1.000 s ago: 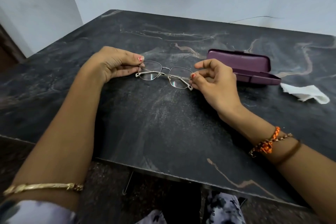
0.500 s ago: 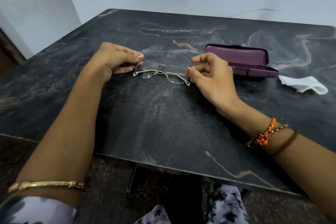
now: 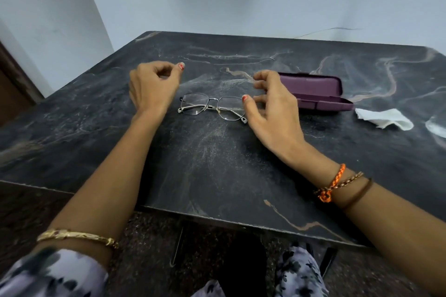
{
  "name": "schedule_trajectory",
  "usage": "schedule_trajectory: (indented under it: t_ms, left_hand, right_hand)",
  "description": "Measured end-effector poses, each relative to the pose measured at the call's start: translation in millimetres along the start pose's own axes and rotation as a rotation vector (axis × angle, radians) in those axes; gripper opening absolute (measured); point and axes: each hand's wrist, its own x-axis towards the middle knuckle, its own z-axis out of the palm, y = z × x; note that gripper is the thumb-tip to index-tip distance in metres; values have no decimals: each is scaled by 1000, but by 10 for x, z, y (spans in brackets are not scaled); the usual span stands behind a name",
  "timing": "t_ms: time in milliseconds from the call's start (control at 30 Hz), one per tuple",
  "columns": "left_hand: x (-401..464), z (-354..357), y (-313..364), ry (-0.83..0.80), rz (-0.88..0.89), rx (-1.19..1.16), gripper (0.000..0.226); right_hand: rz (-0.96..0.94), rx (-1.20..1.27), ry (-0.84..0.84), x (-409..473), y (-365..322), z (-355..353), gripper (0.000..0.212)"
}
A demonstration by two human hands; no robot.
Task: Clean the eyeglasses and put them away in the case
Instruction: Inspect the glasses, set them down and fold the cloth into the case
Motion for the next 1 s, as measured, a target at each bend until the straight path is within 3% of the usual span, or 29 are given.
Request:
schedule_trajectory:
  t_ms: [133, 267, 500, 700, 833, 1000]
  left_hand:
    - [-69, -44, 8, 152, 179, 41, 23]
    - [-177, -94, 139, 204, 421, -61, 15]
    - [-451, 101, 536, 37, 995, 3, 15]
    - [-873, 510, 1302, -126, 1071, -157, 31]
    - [-1058, 828, 1601, -295, 1183, -97, 35]
    - [-1144, 1021, 1552, -314, 1038, -112, 35]
  right_hand:
    - [-171, -46, 33, -65, -105, -59, 39]
    - [-286, -144, 58, -110, -186, -123, 36]
    - [-269, -243, 255, -32, 0, -696, 26]
    - [-106, -274, 264, -110, 499, -1327, 29]
    - [13, -332, 197, -19, 778, -1606, 28]
    - [96, -348, 83, -51, 1011, -1607, 27]
